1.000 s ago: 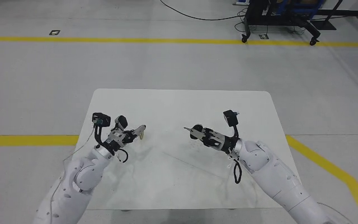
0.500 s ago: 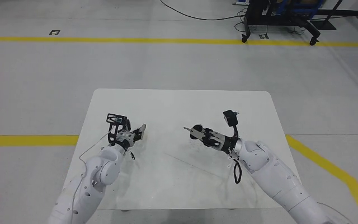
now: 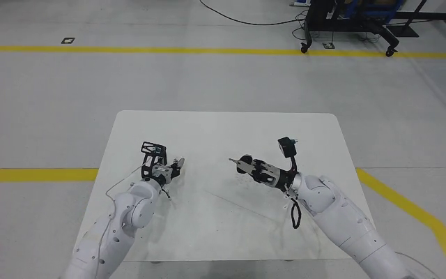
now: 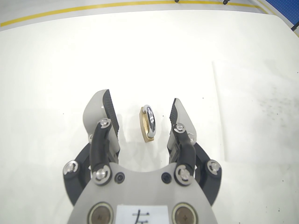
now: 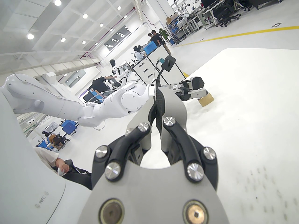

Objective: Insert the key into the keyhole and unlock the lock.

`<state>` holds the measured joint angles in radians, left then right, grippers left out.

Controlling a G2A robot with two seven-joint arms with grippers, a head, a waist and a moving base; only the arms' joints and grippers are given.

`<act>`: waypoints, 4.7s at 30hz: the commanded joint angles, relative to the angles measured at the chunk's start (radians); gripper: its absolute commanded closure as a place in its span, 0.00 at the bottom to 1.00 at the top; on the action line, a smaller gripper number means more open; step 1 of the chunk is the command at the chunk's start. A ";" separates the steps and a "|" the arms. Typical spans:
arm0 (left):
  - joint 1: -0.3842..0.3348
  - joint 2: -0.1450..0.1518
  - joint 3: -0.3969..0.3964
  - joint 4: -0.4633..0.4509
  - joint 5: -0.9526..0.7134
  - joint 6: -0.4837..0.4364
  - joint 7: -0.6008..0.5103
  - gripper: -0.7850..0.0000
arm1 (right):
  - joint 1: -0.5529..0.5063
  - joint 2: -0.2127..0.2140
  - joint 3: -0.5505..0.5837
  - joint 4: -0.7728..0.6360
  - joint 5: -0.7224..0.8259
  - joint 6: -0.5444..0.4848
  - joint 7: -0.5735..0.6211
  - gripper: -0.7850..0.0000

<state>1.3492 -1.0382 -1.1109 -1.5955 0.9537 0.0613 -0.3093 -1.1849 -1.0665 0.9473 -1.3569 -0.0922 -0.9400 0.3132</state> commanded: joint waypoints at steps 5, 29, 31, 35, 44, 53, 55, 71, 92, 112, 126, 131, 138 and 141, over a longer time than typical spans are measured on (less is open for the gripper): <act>-0.011 -0.009 0.013 0.011 0.016 0.012 -0.025 0.79 | 0.000 0.000 0.000 0.000 0.000 0.000 0.000 1.00; -0.018 -0.024 -0.086 0.038 -0.286 -0.171 -0.192 1.00 | 0.000 0.000 0.000 0.000 0.000 0.000 0.000 1.00; -0.014 -0.020 -0.116 0.043 -0.379 -0.255 -0.236 1.00 | 0.000 0.000 0.000 0.000 0.000 0.000 0.000 1.00; -0.010 -0.012 -0.162 0.062 -0.567 -0.418 -0.337 1.00 | 0.000 0.000 0.000 0.000 0.000 0.000 0.000 1.00; -0.028 0.001 -0.211 0.123 -0.878 -0.594 -0.519 1.00 | 0.000 0.000 0.000 0.000 0.000 0.000 0.000 1.00; -0.068 0.003 -0.186 0.191 -1.230 -0.685 -0.737 1.00 | 0.000 0.000 0.000 0.000 0.000 0.000 0.000 1.00; -0.086 0.003 -0.178 0.217 -1.313 -0.689 -0.803 1.00 | 0.000 0.000 0.000 0.000 0.000 0.000 0.000 1.00; -0.143 -0.004 -0.161 0.340 -1.543 -0.676 -0.872 1.00 | 0.000 0.000 0.000 0.000 0.000 0.000 0.000 1.00; -0.133 -0.011 -0.146 0.312 -1.524 -0.601 -0.757 1.00 | 0.024 -0.034 -0.117 0.017 0.097 0.058 0.063 1.00; -0.203 -0.039 -0.094 0.441 -1.755 -0.520 -0.919 1.00 | 0.173 -0.144 -0.305 0.107 0.333 -0.018 0.226 1.00; -0.228 -0.053 -0.092 0.496 -1.819 -0.515 -0.990 1.00 | 0.226 -0.228 -0.338 0.233 0.310 -0.037 0.086 1.00; -0.226 -0.054 -0.101 0.501 -1.829 -0.514 -1.001 1.00 | 0.228 -0.241 -0.342 0.262 0.382 -0.008 0.108 1.00; -0.221 -0.057 -0.115 0.505 -1.834 -0.524 -0.991 1.00 | 0.207 -0.241 -0.324 0.254 0.400 0.026 0.143 1.00; -0.213 -0.056 -0.128 0.503 -1.819 -0.549 -0.962 1.00 | 0.187 -0.237 -0.310 0.236 0.397 0.048 0.148 1.00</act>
<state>1.1327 -1.0946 -1.2353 -1.0908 -0.8709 -0.4797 -1.2812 -0.9926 -1.3052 0.6329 -1.1155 0.3058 -0.9007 0.4596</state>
